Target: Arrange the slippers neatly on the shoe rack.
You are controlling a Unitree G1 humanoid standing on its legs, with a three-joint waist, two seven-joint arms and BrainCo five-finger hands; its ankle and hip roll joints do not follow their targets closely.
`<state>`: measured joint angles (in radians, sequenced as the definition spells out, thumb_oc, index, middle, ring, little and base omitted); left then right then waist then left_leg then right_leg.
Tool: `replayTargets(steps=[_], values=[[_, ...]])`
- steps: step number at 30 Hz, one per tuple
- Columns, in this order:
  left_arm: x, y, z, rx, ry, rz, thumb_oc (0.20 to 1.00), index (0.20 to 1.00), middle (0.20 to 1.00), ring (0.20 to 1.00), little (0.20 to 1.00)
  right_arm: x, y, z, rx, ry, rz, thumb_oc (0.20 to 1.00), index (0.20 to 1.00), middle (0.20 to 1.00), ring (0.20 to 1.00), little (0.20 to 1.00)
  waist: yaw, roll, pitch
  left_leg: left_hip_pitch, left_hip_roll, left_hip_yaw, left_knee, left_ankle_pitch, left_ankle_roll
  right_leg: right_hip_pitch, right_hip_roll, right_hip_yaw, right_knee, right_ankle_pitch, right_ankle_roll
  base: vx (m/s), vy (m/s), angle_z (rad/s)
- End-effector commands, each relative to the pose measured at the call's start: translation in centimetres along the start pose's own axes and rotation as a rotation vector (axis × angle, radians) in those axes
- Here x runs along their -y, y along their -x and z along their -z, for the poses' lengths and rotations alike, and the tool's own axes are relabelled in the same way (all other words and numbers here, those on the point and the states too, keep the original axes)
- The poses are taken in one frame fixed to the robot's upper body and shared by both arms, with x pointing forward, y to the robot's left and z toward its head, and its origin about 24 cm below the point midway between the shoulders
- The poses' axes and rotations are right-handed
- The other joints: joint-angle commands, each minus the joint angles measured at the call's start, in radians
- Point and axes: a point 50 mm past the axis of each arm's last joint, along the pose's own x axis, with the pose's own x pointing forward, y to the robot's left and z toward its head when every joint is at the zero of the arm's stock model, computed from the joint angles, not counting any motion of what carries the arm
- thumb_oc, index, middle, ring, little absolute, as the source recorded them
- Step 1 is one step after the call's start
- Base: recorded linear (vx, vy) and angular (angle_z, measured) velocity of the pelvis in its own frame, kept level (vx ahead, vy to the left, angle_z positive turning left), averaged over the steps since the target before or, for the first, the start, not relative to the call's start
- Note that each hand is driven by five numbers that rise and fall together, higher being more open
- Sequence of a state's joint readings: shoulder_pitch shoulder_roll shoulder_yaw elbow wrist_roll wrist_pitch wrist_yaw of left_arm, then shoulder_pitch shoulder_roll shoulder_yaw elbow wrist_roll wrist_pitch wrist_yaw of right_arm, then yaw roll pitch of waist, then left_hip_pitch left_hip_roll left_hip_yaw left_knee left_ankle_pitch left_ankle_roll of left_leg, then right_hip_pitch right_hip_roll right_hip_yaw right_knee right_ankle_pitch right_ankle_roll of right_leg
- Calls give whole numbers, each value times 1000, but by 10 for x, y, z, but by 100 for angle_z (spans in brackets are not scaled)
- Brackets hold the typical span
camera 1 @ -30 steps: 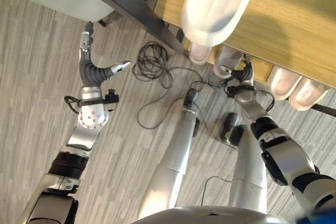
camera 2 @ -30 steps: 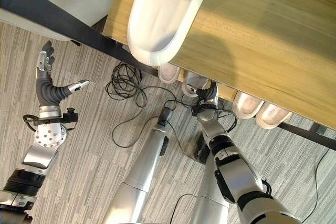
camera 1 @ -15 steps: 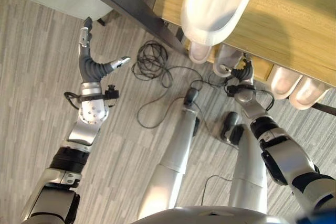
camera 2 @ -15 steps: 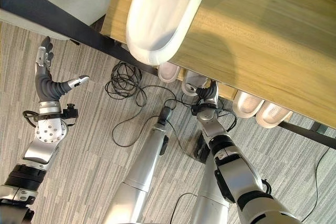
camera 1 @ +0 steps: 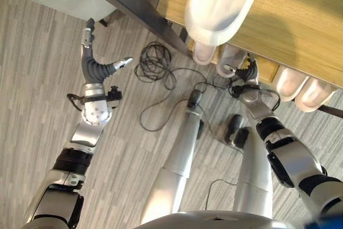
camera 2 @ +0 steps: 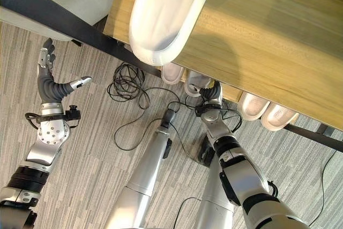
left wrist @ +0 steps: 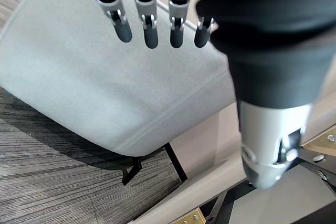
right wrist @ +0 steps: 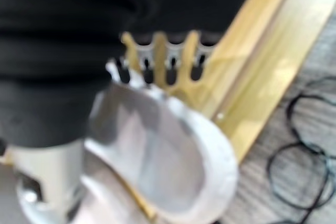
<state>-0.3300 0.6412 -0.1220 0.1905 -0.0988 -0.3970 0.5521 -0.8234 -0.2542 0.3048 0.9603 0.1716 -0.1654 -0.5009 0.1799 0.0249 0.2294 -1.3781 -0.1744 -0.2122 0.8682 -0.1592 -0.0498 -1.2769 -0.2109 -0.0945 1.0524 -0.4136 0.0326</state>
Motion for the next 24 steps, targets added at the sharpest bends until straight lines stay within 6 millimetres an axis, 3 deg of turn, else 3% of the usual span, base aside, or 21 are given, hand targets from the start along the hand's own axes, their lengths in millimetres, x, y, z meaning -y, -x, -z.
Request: replayTargets(steps=[1,10,13,15,20,24], values=[[-10,0,3,-14,19,-48,1000,1000,1000,1000,1000,-10,1,-15,72,-13,-35,1000,1000,1000,1000,1000,11,-17,-7,-11,61,40,-142,15,42,36,14,94,-69,11,-11,0,0,0],[-11,2,7,-38,11,-52,1000,1000,1000,1000,1000,-8,4,-3,40,12,-27,1000,1000,1000,1000,1000,3,-20,-11,-13,66,44,-130,11,43,35,18,98,-64,11,-13,0,0,0],[-12,4,11,-54,6,-47,1000,1000,1000,1000,1000,-1,9,17,-22,57,-8,1000,1000,1000,1000,1000,-4,-21,-11,-9,70,46,-125,9,45,38,20,99,-63,12,-14,0,0,0],[-12,4,11,-54,6,-47,1000,1000,1000,1000,1000,-1,9,17,-22,57,-8,1000,1000,1000,1000,1000,-4,-22,-11,-9,70,46,-125,9,45,38,20,99,-63,12,-14,0,0,0],[-16,7,18,-91,-11,-55,1000,1000,1000,1000,1000,12,31,62,-148,92,21,1000,1000,1000,1000,1000,-22,-20,-6,5,79,55,-116,7,47,47,23,102,-60,13,-15,-18,10,-9],[-17,3,21,-103,-24,-65,1000,1000,1000,1000,1000,12,43,78,-169,150,-19,1000,1000,1000,1000,1000,-34,-23,-2,16,89,58,-114,6,45,58,25,105,-64,14,-15,-22,8,-7]])
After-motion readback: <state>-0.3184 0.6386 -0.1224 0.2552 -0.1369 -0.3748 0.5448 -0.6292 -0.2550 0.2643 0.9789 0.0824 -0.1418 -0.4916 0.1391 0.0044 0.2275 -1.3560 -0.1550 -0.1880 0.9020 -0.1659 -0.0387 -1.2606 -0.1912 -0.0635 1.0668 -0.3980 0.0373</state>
